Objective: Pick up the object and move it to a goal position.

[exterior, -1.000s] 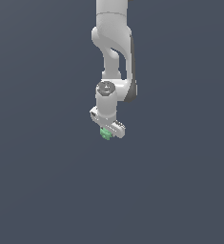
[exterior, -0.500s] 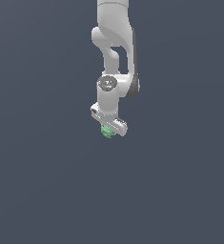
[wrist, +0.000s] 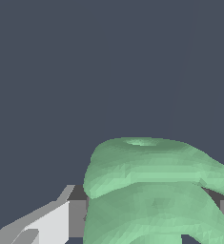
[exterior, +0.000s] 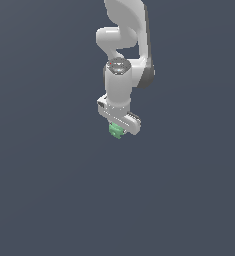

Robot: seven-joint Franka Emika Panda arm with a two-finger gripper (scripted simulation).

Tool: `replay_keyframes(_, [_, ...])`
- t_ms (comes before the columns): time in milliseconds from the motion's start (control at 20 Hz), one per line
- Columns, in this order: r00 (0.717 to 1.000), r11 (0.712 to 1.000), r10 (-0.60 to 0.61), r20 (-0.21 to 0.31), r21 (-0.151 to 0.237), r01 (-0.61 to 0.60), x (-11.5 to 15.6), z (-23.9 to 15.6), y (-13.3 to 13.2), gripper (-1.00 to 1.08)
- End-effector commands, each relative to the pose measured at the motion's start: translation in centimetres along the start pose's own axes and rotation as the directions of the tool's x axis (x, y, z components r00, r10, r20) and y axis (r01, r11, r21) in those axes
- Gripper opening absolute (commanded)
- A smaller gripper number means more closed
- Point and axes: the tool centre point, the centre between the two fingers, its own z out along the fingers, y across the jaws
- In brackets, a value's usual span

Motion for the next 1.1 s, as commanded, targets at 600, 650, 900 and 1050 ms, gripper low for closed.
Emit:
replay_keyframes(600, [1.0, 1.0, 0.001, -0.001, -0.001, -0.001, -0.5, -14.8, -4.2, -1.0])
replay_keyframes(650, [1.0, 1.0, 0.001, -0.001, -0.001, -0.001, -0.5, -15.8, -4.5, -1.0])
replay_keyframes(900, [1.0, 1.0, 0.001, -0.001, -0.001, -0.001, -0.6, -20.8, -6.0, -1.0])
replay_keyframes(1050, [1.0, 1.0, 0.001, -0.001, -0.001, -0.001, -0.7, -23.5, -6.9, -1.0])
